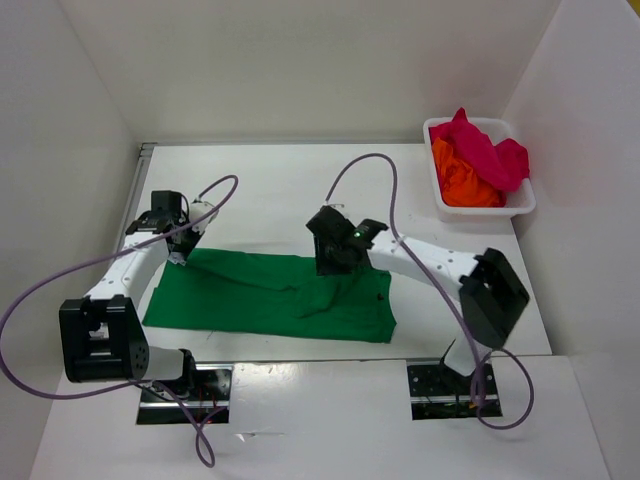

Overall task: Fold and stack the t-shirts
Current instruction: Grap the side of the flattened tshirt furthest away from the robot with both arms, then fold the other side of the tshirt into a rectangle

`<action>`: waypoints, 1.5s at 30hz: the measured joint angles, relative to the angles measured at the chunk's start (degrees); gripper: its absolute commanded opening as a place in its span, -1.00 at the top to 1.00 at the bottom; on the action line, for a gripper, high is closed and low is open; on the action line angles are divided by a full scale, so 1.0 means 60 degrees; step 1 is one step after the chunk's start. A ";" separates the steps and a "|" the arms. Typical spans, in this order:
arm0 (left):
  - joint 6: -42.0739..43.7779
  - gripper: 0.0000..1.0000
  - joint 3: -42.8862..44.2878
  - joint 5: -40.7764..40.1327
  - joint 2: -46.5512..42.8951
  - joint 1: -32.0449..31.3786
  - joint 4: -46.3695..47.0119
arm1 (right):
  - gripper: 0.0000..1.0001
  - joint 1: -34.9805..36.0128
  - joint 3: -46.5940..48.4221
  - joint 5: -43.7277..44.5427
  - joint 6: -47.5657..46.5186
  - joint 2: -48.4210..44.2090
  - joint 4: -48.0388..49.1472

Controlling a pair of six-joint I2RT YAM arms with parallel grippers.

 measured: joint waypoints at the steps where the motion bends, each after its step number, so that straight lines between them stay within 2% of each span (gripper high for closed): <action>1: -0.0004 1.00 0.0000 0.0000 -0.0015 0.0000 0.0000 | 0.00 -0.0168 0.0277 0.0248 0.0106 0.0423 -0.0036; 3: -0.0022 1.00 -0.0015 0.0007 -0.0062 0.0000 -0.0004 | -0.08 -0.0368 0.0867 0.0670 0.0226 0.1359 -0.0266; 8: -0.0044 1.00 -0.0018 0.0033 -0.0113 0.0000 -0.0007 | -0.08 -0.0459 0.1319 0.1100 0.0266 0.2769 -0.0736; 14: -0.0095 1.00 -0.0066 0.0036 -0.0113 0.0000 -0.0011 | 0.14 -0.0459 0.1271 0.1064 0.0295 0.2929 -0.0940; 17: -0.0197 1.00 -0.0084 0.0036 -0.0113 0.0000 -0.0015 | 0.51 -0.0459 0.1235 0.1013 0.0310 0.2929 -0.0951; 18: -0.0219 1.00 -0.0084 0.0036 -0.0113 0.0000 -0.0011 | 0.72 -0.0459 0.1231 0.1005 0.0353 0.2929 -0.0951; 21: -0.0248 1.00 -0.0084 0.0033 -0.0113 0.0000 -0.0011 | 0.98 -0.0459 0.1231 0.1031 0.0466 0.2918 -0.0954; 28: -0.0251 1.00 0.0058 0.0029 0.0033 0.0000 0.0004 | 1.00 -0.0736 0.1239 0.1275 0.0321 0.2393 -0.1056; 37: -0.0273 1.00 0.2772 0.0124 0.2561 0.0000 0.0769 | 1.00 -0.3606 0.3140 0.1326 -0.0980 0.2095 -0.0528; 45: -0.0317 1.00 0.2922 0.0087 0.2608 0.0000 0.1275 | 1.00 -0.3472 0.2091 0.1242 -0.1144 0.0131 -0.0364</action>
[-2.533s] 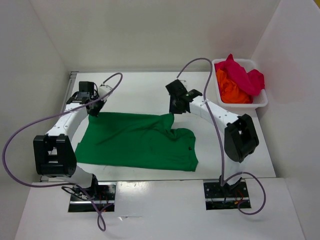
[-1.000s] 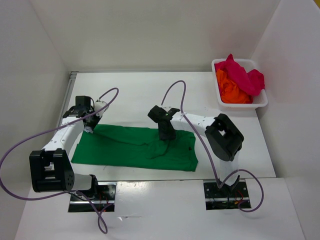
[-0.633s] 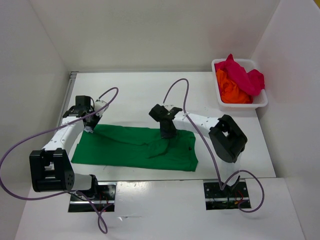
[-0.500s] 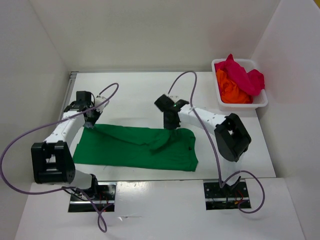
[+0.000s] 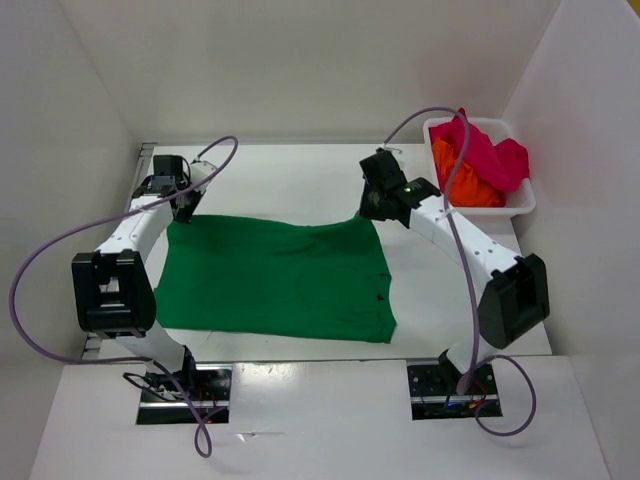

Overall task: Fold and stack the t-shirts
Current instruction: Fold the other side of the tshirt into a rectangle

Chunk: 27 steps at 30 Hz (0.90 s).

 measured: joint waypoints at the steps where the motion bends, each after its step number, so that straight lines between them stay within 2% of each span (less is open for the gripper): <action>1: 0.0015 1.00 -0.0040 -0.0029 -0.0015 0.0000 0.0047 | 1.00 0.0007 -0.0171 -0.0095 0.0040 -0.0273 0.0036; 5: 0.0080 1.00 -0.0557 -0.0087 -0.0251 0.0000 0.0229 | 1.00 0.0073 -0.1235 -0.0528 0.0368 -0.1304 0.0186; 9: 0.0259 1.00 -0.1508 -0.0076 -0.0780 0.0000 0.0244 | 1.00 0.0189 -0.2987 -0.1089 0.1005 -0.2328 0.0251; 14: 0.0616 1.00 -0.2667 -0.0142 -0.1126 0.0000 0.0248 | 1.00 0.0525 -0.4594 -0.1596 0.1876 -0.2710 0.0237; 19: 0.0856 1.00 -0.3198 -0.0372 -0.1275 0.0000 0.0047 | 1.00 0.0841 -0.5034 -0.1763 0.2477 -0.2637 0.0208; 27: 0.1264 1.00 -0.3705 -0.0838 -0.2382 0.0000 0.0007 | 1.00 0.1060 -0.5242 -0.1821 0.2871 -0.2331 0.0240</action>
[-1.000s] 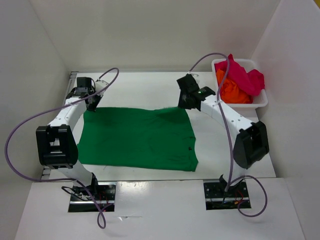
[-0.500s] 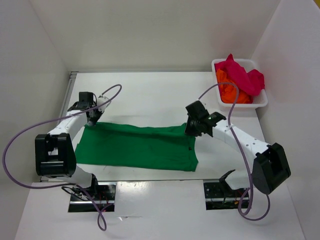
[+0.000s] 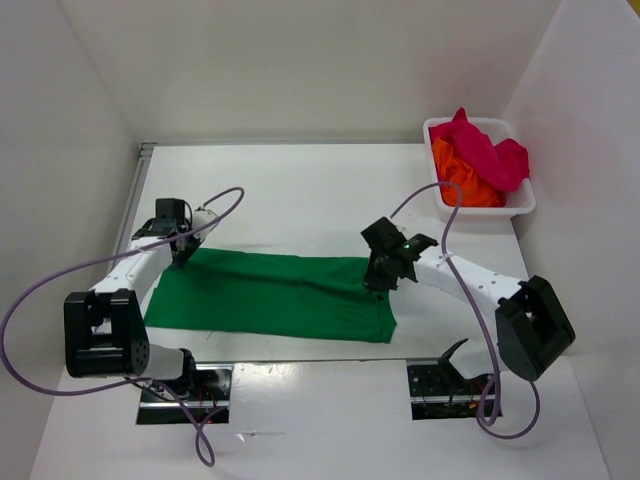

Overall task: Fold and stack the t-shirts
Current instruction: Fold the other side of the tshirt into a rectangle

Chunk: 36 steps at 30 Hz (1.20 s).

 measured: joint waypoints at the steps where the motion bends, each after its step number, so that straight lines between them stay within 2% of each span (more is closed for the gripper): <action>1: 0.0036 1.00 -0.0073 -0.0022 0.0000 0.0000 -0.0004 | 1.00 0.0025 -0.0004 -0.0029 0.0004 0.0120 0.0004; 5: 0.0055 0.92 -0.0397 -0.0040 0.0000 0.0000 -0.0076 | 1.00 0.0044 -0.0055 -0.0127 0.0015 0.0608 -0.0004; 8: 0.0040 0.84 -0.0510 -0.0044 0.0015 0.0000 -0.0171 | 0.81 0.0047 -0.0098 -0.0142 0.0047 0.0743 -0.0011; 9: 0.0029 0.71 -0.0510 -0.0044 0.0033 0.0000 -0.0189 | 0.52 0.0047 -0.0098 -0.0142 0.0058 0.0754 -0.0011; 11: 0.0029 0.42 -0.0514 -0.0055 0.0069 0.0000 -0.0208 | 0.23 0.0058 -0.0098 -0.0135 0.0124 0.0776 -0.0018; 12: 0.0029 0.30 -0.0525 -0.0058 0.0073 0.0000 -0.0237 | 0.19 0.0066 -0.0098 -0.0127 0.0124 0.0780 -0.0029; 13: -0.0015 0.06 -0.0528 -0.0084 0.0073 0.0000 -0.0331 | 0.10 0.0091 -0.0098 -0.0127 0.0127 0.0783 -0.0044; 16: 0.0011 -0.13 -0.0583 -0.0222 0.0044 0.0000 -0.0514 | 0.07 0.0215 -0.0098 -0.0113 0.0189 0.0783 -0.0135; 21: -0.0062 -0.15 -0.0634 -0.0827 -0.0222 0.0040 -0.0994 | 0.07 0.0914 0.0055 0.0193 0.0313 0.0514 -0.0627; 25: -0.0229 -0.18 -0.0634 -0.1257 -0.0364 0.0299 -0.1158 | 0.07 0.1311 0.0903 0.0328 0.0022 0.0488 -0.0557; 31: -0.0444 -0.20 -0.0630 -0.1559 -0.0455 0.0827 -0.1446 | 0.05 0.1308 0.3224 0.0481 -0.0874 0.2907 0.0266; 36: -0.0481 -0.28 -0.0630 -0.1657 -0.0831 0.1519 -0.1490 | -0.01 0.1308 0.4105 0.0390 -0.1472 0.4466 0.0616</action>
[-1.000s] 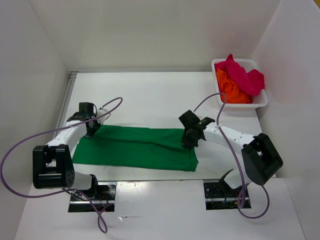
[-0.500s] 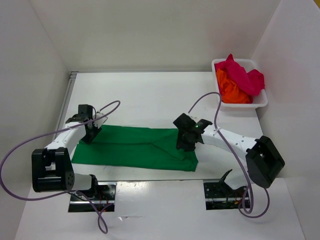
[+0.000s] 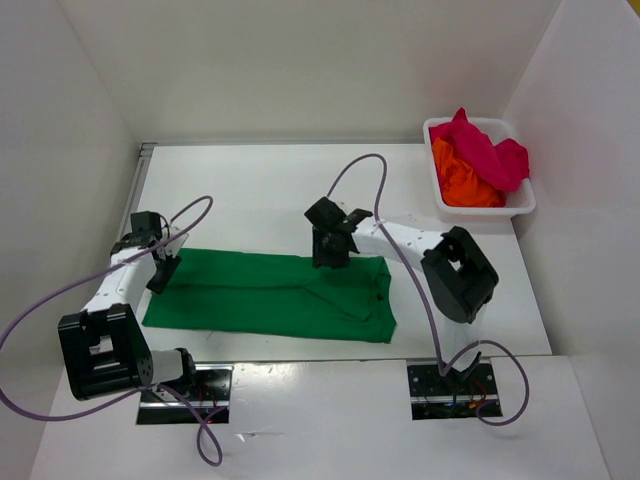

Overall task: Fold and stack the t-shirts
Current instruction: Fold the other side of the tshirt into a rectangle

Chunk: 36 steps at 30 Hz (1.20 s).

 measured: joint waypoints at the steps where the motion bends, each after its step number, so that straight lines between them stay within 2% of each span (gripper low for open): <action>1: 0.0000 -0.28 0.0000 -0.0004 -0.0040 0.0098 -0.0004 | -0.01 0.0000 0.0127 -0.0011 -0.0084 0.0229 0.0029; 4: 0.0000 -0.28 0.0000 0.0011 -0.0051 0.0160 -0.0015 | -0.01 0.0000 0.0412 -0.0124 -0.0295 0.0787 0.0124; 5: 0.0000 -0.28 0.0000 0.0011 -0.0051 0.0160 -0.0022 | 0.06 0.0000 0.0448 -0.0164 -0.0335 0.0922 0.0160; 8: -0.0007 -0.28 0.0015 0.0040 -0.0047 0.0160 -0.0044 | 0.09 0.0011 0.0459 -0.0321 -0.0404 0.1155 0.0200; 14: -0.0011 -0.28 0.0164 0.0120 0.0069 0.0160 -0.0091 | 0.33 0.0011 0.0098 -0.0561 -0.0361 0.0951 0.0459; 29: -0.0011 -0.28 0.0215 0.0233 0.0200 0.0160 -0.0095 | 0.34 0.0816 -0.0044 -0.0554 -0.0200 0.0437 0.0342; 30: -0.0011 -0.28 0.0215 0.0244 0.0200 0.0160 -0.0095 | 0.39 0.0823 -0.0058 -0.0557 -0.0178 0.0437 0.0346; 33: -0.0011 -0.28 0.0215 0.0262 0.0200 0.0160 -0.0095 | 0.76 0.0838 -0.0189 -0.0554 -0.0135 0.0437 0.0317; 34: -0.0011 -0.28 0.0215 0.0262 0.0200 0.0160 -0.0095 | 0.99 0.0838 -0.0248 -0.0554 -0.0109 0.0437 0.0313; 36: -0.0011 -0.28 0.0215 0.0266 0.0200 0.0160 -0.0095 | 1.00 0.0838 -0.0321 -0.0572 -0.0087 0.0437 0.0284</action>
